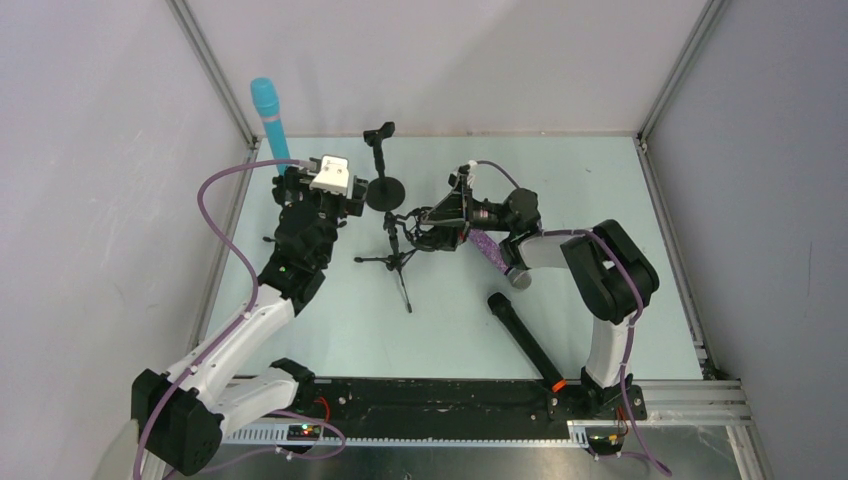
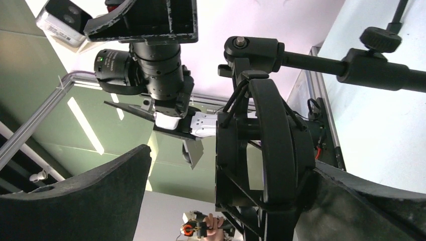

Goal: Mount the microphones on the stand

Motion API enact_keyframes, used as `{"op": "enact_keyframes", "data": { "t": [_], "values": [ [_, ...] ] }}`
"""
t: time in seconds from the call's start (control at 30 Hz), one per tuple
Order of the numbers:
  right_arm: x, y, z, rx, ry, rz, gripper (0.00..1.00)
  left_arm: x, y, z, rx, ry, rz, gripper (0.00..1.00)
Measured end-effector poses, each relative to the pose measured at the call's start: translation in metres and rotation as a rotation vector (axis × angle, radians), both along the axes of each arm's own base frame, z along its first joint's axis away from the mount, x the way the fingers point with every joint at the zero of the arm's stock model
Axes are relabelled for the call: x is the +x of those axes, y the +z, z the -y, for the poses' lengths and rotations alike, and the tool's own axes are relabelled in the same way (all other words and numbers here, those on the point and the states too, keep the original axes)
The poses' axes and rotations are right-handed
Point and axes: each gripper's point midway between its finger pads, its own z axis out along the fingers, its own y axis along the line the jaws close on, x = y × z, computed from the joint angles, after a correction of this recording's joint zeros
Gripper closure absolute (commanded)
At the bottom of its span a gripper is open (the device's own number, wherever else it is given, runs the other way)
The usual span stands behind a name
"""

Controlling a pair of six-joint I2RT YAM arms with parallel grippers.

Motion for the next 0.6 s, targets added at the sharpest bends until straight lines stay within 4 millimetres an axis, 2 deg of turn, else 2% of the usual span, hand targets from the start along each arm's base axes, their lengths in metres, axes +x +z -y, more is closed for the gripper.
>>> {"op": "enact_keyframes", "data": {
  "t": [0.17, 0.43, 0.6],
  "values": [
    [0.004, -0.012, 0.001, -0.028, -0.021, -0.011, 0.01, 0.000, 0.000, 0.001, 0.001, -0.003, 0.000, 0.00],
    [0.018, -0.060, 0.003, -0.186, -0.089, -0.050, 0.01, 0.000, 0.000, 0.003, 0.002, -0.015, 0.001, 0.00],
    [0.019, -0.072, 0.007, -0.253, -0.114, -0.024, 0.01, 0.000, 0.000, 0.004, 0.002, -0.025, 0.001, 0.00]
  ]
}}
